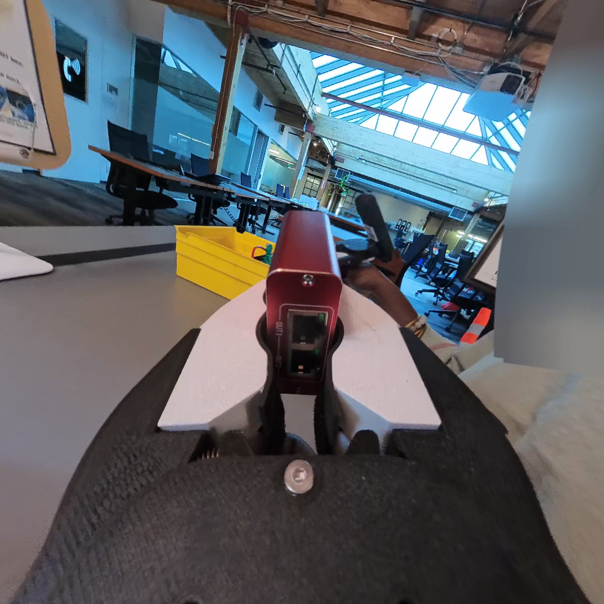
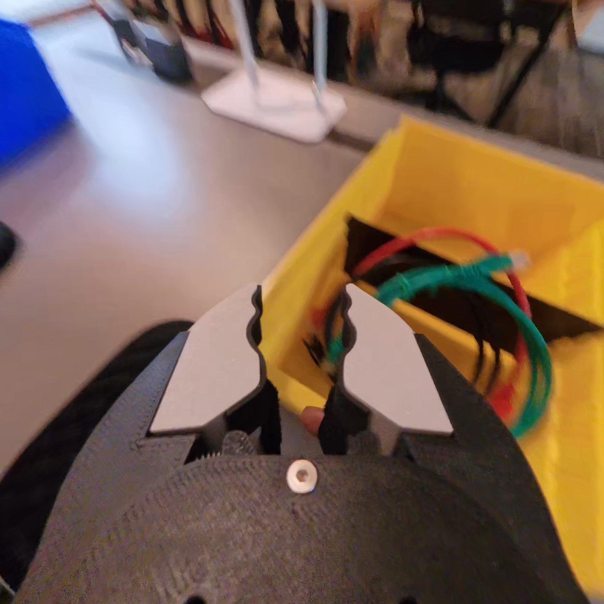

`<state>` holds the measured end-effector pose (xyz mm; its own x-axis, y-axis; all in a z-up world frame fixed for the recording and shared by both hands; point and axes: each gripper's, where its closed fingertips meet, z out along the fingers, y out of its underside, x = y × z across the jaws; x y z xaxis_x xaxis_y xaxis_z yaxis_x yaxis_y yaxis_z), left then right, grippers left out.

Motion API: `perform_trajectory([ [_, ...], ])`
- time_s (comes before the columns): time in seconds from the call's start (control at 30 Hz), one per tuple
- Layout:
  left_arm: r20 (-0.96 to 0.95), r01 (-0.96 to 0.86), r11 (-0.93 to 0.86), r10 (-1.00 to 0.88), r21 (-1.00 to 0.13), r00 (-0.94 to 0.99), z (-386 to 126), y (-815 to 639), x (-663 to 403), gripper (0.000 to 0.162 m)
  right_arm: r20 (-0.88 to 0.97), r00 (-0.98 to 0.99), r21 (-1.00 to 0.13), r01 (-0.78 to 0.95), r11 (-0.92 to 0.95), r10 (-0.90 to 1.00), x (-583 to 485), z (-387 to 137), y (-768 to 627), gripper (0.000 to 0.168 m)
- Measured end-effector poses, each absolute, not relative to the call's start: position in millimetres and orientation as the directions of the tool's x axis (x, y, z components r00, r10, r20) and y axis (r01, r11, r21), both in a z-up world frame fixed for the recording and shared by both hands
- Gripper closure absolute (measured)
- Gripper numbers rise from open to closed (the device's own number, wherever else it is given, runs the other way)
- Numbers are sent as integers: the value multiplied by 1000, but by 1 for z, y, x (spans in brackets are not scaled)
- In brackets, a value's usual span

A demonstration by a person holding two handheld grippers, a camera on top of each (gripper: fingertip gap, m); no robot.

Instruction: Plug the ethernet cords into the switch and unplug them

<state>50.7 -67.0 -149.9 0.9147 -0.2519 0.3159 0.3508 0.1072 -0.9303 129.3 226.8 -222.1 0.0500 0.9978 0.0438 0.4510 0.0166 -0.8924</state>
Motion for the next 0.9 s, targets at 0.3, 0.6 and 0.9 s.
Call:
perform_trajectory([
  [0.3, 369, 381, -34, -340, -924, 865, -166, -54, 74, 134, 100, -734, -995, -77, 63, 672, 104, -142, 2, 91],
  [0.6, 130, 32, -274, -348, -961, 928, -204, -51, 104, 134, 100, -906, -973, -3, 230, 411, 94, -172, -73, 118],
  [0.9, 205, 252, 98, -342, -963, 917, -147, -47, 97, 116, 83, -885, -967, -182, -177, 459, 95, -130, -65, 142],
])
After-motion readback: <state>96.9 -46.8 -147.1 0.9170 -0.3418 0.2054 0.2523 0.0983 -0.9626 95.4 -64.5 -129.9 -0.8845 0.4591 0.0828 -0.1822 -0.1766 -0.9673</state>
